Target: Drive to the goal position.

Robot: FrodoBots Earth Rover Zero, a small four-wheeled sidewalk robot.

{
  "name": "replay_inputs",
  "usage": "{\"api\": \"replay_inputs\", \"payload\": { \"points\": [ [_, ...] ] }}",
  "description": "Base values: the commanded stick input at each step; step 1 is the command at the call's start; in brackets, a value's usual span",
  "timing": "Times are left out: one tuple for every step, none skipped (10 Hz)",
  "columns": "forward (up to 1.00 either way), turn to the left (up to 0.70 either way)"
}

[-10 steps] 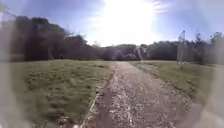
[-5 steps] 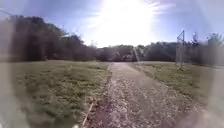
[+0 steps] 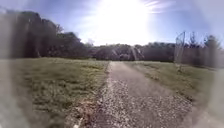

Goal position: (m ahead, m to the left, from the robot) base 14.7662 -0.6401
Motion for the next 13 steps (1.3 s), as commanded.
{"api": "replay_inputs", "payload": {
  "points": [
    [0.7,0.0],
    [0.7,0.0],
    [0.7,0.0],
    [0.7,0.0],
    [0.7,0.0],
    [0.7,0.0],
    [0.7,0.0],
    [0.7,0.0],
    [0.7,0.0],
    [0.7,0.0],
    [0.7,0.0],
    [0.7,0.0],
    [0.7,0.0]
  ]
}}
